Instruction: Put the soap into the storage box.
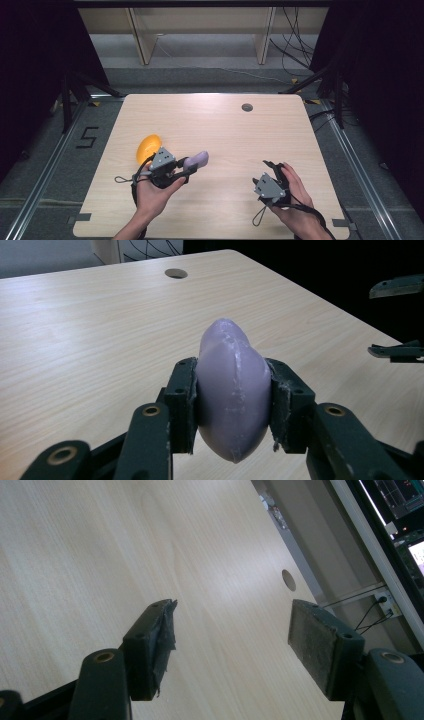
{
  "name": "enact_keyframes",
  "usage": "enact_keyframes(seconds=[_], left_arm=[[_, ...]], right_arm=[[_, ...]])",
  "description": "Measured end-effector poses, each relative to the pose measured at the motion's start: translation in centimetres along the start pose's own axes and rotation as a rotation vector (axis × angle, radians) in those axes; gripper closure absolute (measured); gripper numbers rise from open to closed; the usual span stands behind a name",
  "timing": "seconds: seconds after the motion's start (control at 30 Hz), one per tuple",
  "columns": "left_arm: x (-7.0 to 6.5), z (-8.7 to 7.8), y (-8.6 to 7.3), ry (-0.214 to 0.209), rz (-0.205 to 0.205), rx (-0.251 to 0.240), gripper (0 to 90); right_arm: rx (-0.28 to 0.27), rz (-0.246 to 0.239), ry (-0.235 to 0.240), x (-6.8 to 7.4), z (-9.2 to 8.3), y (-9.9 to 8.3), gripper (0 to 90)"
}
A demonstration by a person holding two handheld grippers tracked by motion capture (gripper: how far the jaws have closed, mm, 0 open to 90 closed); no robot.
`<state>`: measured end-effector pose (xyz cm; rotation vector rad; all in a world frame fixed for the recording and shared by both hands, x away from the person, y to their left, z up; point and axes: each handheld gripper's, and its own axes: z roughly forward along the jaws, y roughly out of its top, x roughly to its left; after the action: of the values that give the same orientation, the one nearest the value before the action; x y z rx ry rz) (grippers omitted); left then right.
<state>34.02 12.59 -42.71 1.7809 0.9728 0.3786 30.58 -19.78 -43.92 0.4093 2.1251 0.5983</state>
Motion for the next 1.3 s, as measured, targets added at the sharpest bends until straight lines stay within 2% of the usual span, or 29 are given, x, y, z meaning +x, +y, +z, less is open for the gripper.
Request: enact_keyframes(seconds=[0.03,0.17,0.2,0.3,0.37,0.47,0.57,0.67,0.7,0.73,0.77,0.87,0.93,1.07,1.1,1.17,1.3], left_arm=[[0.2,-0.1,0.0,0.009,0.017,0.003,58.9],[0.5,-0.5,0.0,0.036,0.004,0.002,58.9],[0.7,-0.6,0.0,0.037,0.008,-0.003,58.9],[0.9,-0.8,0.1,0.062,0.005,-0.01,58.9],[1.1,-0.9,0.1,0.073,0.004,-0.011,58.9],[1.4,-1.1,0.1,0.087,0.009,-0.014,58.9],[1.6,-1.1,0.0,0.089,0.005,-0.021,58.9],[1.7,-1.3,0.0,0.112,0.005,-0.018,58.9],[1.8,-1.3,0.0,0.11,0.006,-0.022,58.9],[1.9,-1.4,0.0,0.118,0.004,-0.02,58.9],[2.1,-1.4,0.0,0.117,0.014,-0.022,58.9],[2.3,-1.5,0.0,0.128,0.007,-0.025,58.9],[2.4,-1.6,0.0,0.138,0.01,-0.026,58.9],[2.8,-1.8,0.0,0.143,0.0,-0.035,58.9],[2.9,-1.9,0.0,0.147,0.01,-0.031,58.9],[3.0,-1.9,0.0,0.157,-0.003,-0.037,58.9],[3.3,-2.1,0.0,0.168,0.0,-0.044,58.9]], right_arm=[[-0.001,-0.003,0.0,0.0,0.0,0.0,35.6],[0.005,-0.006,0.002,-0.1,0.1,-0.1,35.5],[0.007,-0.02,-0.006,-0.2,0.1,-0.1,35.5],[0.011,-0.017,-0.004,-0.3,0.1,-0.1,35.4],[0.003,0.002,0.005,-0.1,0.1,-0.1,35.4],[0.008,-0.026,0.004,-0.3,0.1,-0.1,35.3],[0.007,0.0,0.011,-0.1,0.1,-0.1,35.2],[0.005,-0.011,0.006,-0.2,0.1,-0.1,35.2],[0.011,0.008,0.004,-0.1,0.1,-0.1,35.2],[0.02,-0.016,-0.001,-0.4,0.1,-0.2,35.2],[0.02,-0.015,-0.001,-0.3,0.1,-0.2,35.1],[0.016,-0.011,0.003,-0.3,0.1,-0.2,35.1],[0.011,0.012,0.014,-0.1,0.1,-0.2,35.1],[0.014,0.009,0.006,-0.1,0.1,-0.2,34.9],[0.015,0.009,0.013,-0.1,0.1,-0.2,34.9],[0.023,-0.015,0.003,-0.3,0.1,-0.2,34.9],[0.016,0.007,0.009,-0.1,0.1,-0.2,34.9]])
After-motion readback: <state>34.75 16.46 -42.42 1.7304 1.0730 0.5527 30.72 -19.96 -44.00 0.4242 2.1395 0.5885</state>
